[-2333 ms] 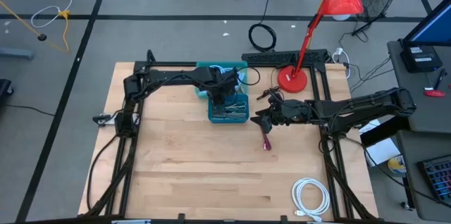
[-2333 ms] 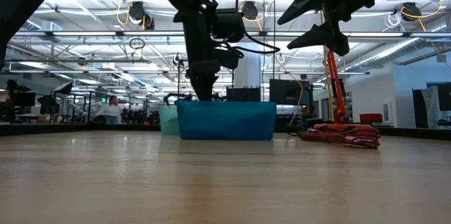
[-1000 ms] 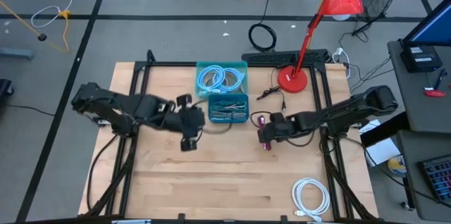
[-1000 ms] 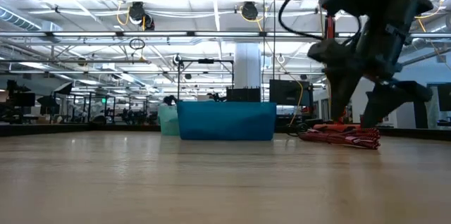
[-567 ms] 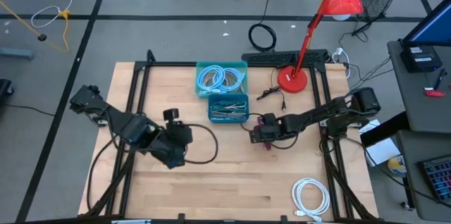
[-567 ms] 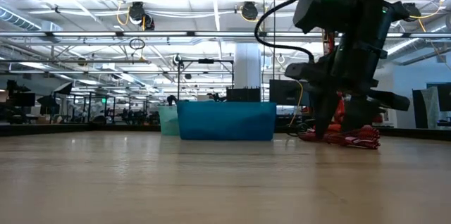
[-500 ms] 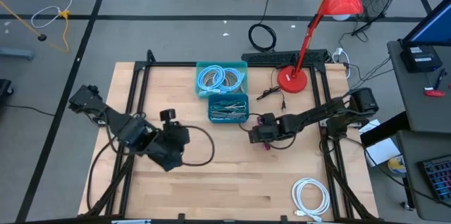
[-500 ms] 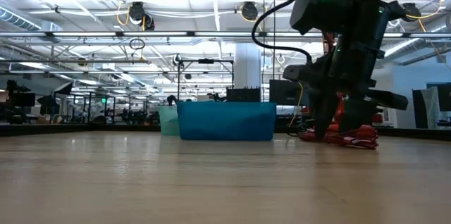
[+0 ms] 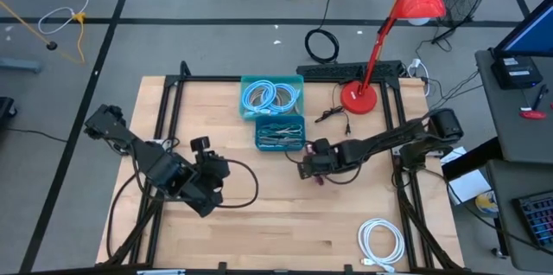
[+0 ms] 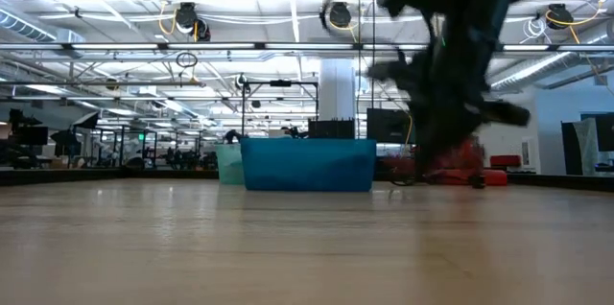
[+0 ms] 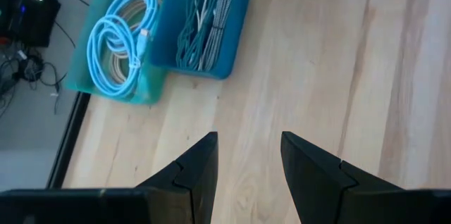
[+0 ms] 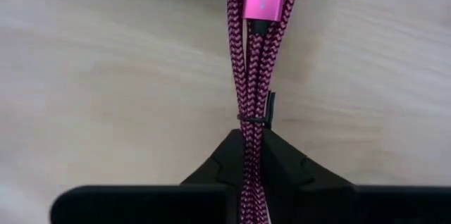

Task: Pick & Place USB Port
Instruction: Put the pink charger cable into the blue bin

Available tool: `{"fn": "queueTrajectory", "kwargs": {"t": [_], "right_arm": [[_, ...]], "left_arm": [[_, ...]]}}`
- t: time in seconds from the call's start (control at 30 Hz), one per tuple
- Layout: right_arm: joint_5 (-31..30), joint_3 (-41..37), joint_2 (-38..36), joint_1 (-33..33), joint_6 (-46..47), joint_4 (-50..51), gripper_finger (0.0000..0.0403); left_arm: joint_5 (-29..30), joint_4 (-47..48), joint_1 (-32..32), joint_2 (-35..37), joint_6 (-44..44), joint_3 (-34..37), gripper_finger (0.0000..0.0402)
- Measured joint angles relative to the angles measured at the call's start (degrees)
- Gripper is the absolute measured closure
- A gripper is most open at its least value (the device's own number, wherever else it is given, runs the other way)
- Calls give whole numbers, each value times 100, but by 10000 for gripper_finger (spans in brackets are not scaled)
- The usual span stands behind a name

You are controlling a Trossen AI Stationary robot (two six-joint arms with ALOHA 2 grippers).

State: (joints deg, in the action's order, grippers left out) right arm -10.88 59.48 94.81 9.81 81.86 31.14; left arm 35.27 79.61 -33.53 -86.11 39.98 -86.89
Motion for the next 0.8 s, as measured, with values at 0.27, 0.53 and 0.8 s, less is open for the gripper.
{"fn": "queueTrajectory", "kwargs": {"t": [0.27, 0.53, 0.8], "right_arm": [[-1331, 835, -481, 221, -365, -417, 387], [-1659, 841, -648, 27, -1441, -3250, 385], [-1461, 841, -648, -759, -2792, -4790, 386]], "left_arm": [[129, 58, 1, 0, 166, 18, 243], [129, 66, -6, 0, 145, 18, 243], [147, 172, -154, 10, 395, 18, 243]]}}
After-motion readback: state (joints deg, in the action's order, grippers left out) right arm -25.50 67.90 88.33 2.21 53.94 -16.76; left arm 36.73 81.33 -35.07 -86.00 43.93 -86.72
